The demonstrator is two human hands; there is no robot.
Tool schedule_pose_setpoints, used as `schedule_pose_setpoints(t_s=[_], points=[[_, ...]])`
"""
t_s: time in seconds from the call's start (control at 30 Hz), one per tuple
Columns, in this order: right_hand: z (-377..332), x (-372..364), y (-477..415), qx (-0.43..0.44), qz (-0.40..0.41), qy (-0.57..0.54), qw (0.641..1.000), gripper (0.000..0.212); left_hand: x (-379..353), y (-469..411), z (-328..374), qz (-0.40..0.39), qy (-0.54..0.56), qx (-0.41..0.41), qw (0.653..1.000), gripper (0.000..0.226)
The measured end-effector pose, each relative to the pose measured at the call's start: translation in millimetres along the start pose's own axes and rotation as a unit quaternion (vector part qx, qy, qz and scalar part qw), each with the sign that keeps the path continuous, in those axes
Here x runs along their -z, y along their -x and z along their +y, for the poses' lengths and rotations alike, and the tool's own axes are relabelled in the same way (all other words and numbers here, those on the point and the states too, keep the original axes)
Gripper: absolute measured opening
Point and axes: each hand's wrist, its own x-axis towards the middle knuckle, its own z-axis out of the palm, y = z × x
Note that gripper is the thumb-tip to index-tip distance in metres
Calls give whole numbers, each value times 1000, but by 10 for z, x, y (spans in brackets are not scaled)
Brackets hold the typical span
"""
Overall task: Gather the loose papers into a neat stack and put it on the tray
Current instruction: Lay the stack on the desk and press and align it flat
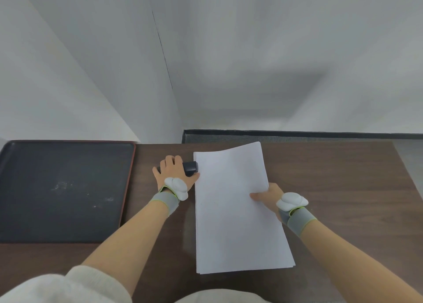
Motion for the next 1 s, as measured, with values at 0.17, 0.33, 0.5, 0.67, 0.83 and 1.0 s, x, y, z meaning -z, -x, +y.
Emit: schedule_pose_setpoints(t_s=[0.17,0.33,0.5,0.67,0.83,1.0], points=[[37,-16,-9,-13,-5,-25,1000,35,-37,24,1,14,10,8,1000,63],[35,-3,-34,-13,-4,-42,999,35,-26,46,7,24,26,14,999,58],[-33,34,-84,-11,3,-39,999,36,-16,54,34,20,9,21,1000,64],[-83,18,-125,-19,5,-42,999,40,3,56,55,17,10,3,1000,56],[-165,11,-138,-19,-13,-28,999,45,15,52,45,20,12,-4,1000,53],[-187,-26,-114,-18,-25,1,1000,43,39,37,10,20,30,-20,999,47]])
